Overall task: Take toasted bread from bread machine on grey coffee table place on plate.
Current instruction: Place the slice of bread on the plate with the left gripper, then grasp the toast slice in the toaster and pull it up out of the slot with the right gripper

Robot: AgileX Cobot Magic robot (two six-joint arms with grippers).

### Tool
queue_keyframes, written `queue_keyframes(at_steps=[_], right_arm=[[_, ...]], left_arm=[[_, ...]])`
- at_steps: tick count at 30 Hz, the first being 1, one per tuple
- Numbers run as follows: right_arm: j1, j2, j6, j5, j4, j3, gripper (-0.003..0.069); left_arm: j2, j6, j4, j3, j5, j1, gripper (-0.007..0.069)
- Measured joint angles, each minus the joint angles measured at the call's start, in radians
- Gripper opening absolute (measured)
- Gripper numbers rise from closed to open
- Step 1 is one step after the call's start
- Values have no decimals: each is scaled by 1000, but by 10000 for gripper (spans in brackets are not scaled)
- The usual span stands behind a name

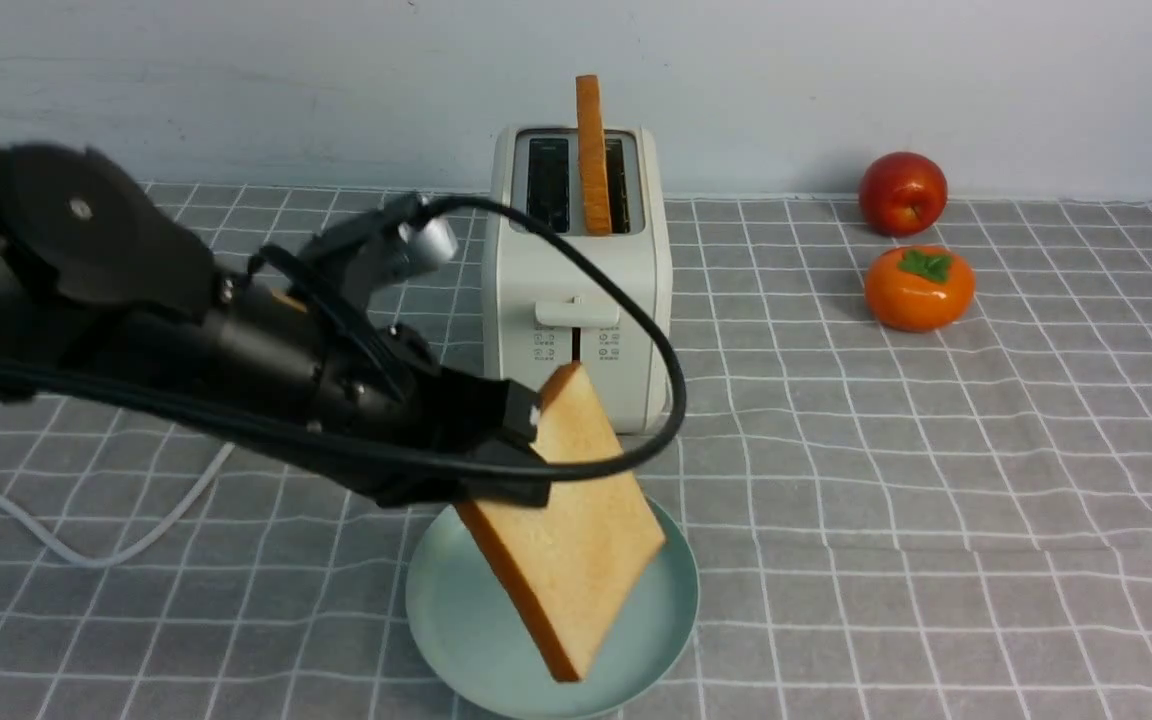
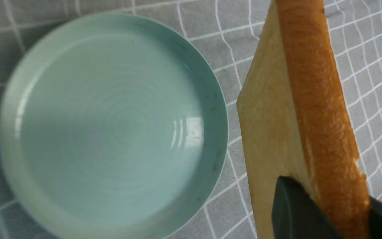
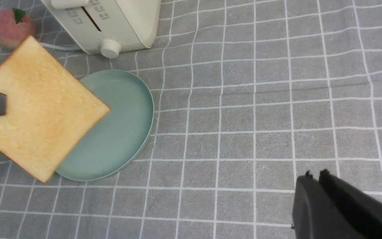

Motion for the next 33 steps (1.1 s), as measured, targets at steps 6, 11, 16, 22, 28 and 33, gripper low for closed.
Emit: queue_keyframes(at_steps=[6, 11, 16, 22, 28, 33], right_arm=[[0, 0, 0, 4, 8, 0, 38], [0, 0, 0, 5, 8, 0, 39], [0, 0, 0, -4, 8, 0, 41], [0, 67, 0, -3, 9, -80, 43], [0, 258, -60, 21, 82, -264, 43], [45, 512, -198, 19, 244, -427, 48]], left_arm=[[115, 234, -235, 40, -81, 0, 115], [182, 255, -227, 40, -100, 0, 265], [173, 221, -66, 40, -123, 19, 365], [43, 35, 213, 40, -131, 62, 306], [-124, -303, 567, 40, -85, 108, 99], [-353, -558, 831, 81, 39, 110, -14]])
